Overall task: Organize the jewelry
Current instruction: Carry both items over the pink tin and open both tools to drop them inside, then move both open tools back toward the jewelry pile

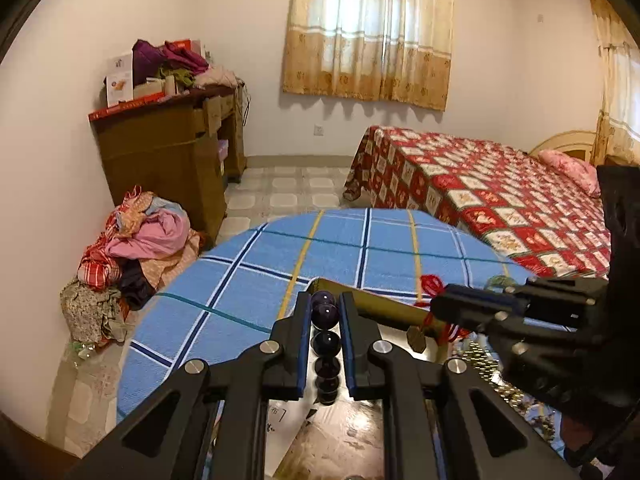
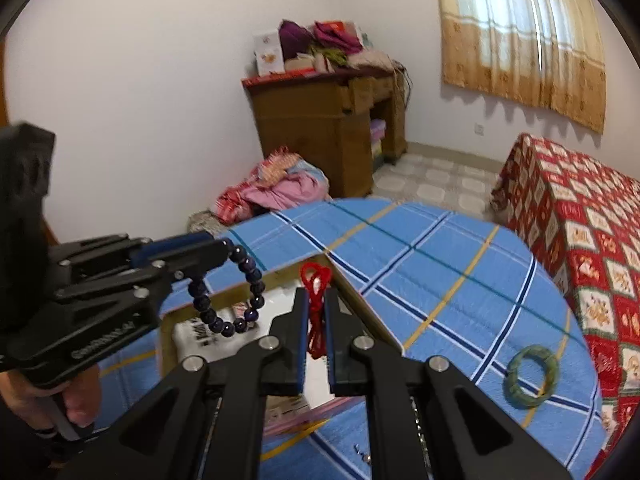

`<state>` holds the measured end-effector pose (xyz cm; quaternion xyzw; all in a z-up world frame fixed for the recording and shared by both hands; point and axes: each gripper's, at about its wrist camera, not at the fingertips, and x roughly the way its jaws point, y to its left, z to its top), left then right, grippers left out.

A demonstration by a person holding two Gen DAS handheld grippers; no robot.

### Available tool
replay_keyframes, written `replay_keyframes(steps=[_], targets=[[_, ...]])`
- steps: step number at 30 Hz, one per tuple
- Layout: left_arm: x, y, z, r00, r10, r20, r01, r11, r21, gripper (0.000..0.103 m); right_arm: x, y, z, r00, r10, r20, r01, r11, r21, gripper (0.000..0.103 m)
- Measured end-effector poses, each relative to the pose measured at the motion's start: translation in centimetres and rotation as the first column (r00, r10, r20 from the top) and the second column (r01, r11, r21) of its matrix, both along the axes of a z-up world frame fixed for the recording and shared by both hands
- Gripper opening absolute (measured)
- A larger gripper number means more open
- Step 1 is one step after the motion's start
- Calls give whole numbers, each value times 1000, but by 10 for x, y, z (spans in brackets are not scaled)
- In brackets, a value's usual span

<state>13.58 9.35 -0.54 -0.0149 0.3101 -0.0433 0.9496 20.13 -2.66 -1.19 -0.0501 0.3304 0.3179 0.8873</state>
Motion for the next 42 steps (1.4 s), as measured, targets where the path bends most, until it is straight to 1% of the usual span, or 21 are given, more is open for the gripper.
replay_keyframes(steps=[6,10,11,12,13,14,15,16,18,20,22,24,26,29,32,37,40,42], targets=[[20,-6,-18,999,-15,-50,16,999,28,14,6,11,-24,999,-4,-41,1,998,-65,9],[25,-8,-28,997,1,-76,3,999,46,14,5,13,-33,999,-13,-41,9,995,-103,10],[24,-8,-30,997,4,-80,0,999,47,14,4,11,-35,999,-19,-41,15,994,-105,12],[23,-8,-31,997,1,-83,3,999,46,14,4,11,-37,999,-24,-42,20,994,-107,15],[22,-8,-30,997,-3,-80,7,999,44,15,3,8,-37,999,-29,-44,24,994,-106,27],[20,-8,-29,997,-1,-73,4,999,48,17,3,7,-37,998,-35,-43,30,994,-101,46],[17,-8,-27,998,12,-67,-8,998,58,29,1,4,-37,998,-44,-37,41,995,-90,55],[15,-8,-25,998,25,-55,-22,998,64,54,-2,0,-34,998,-55,-25,53,996,-72,67],[7,-7,-18,999,47,-8,-47,997,67,78,-5,-3,-31,998,-63,-23,62,996,-63,68],[3,-7,-13,998,56,2,-56,996,68,78,-12,-9,-27,998,-61,-15,60,997,-55,68],[-4,-5,-11,997,77,2,-77,996,50,78,-18,-17,-25,998,-66,-2,66,996,-57,68],[-10,-5,-10,997,83,3,-83,996,30,78,-26,-31,-24,997,-79,8,80,995,-60,68],[-17,-11,-12,995,99,3,-99,995,24,78,-32,-49,-24,993,-114,13,114,992,-57,68],[-21,-29,-17,996,89,-11,-88,995,35,78,-37,-77,-26,986,-169,4,169,984,-47,69],[-27,-48,-20,998,67,-13,-66,996,58,78,-45,-103,-28,971,-239,21,240,969,-65,69],[-34,-77,-26,1000,24,-21,-22,996,85,78,-51,-140,-35,945,-328,-6,327,944,-46,69],[-42,-87,-31,999,11,-34,-8,997,82,78,-64,-151,-40,940,-341,-23,341,940,-31,69],[-51,-94,-33,999,6,-39,-3,996,91,78,-74,-154,-44,942,-336,-26,335,942,-31,69]])
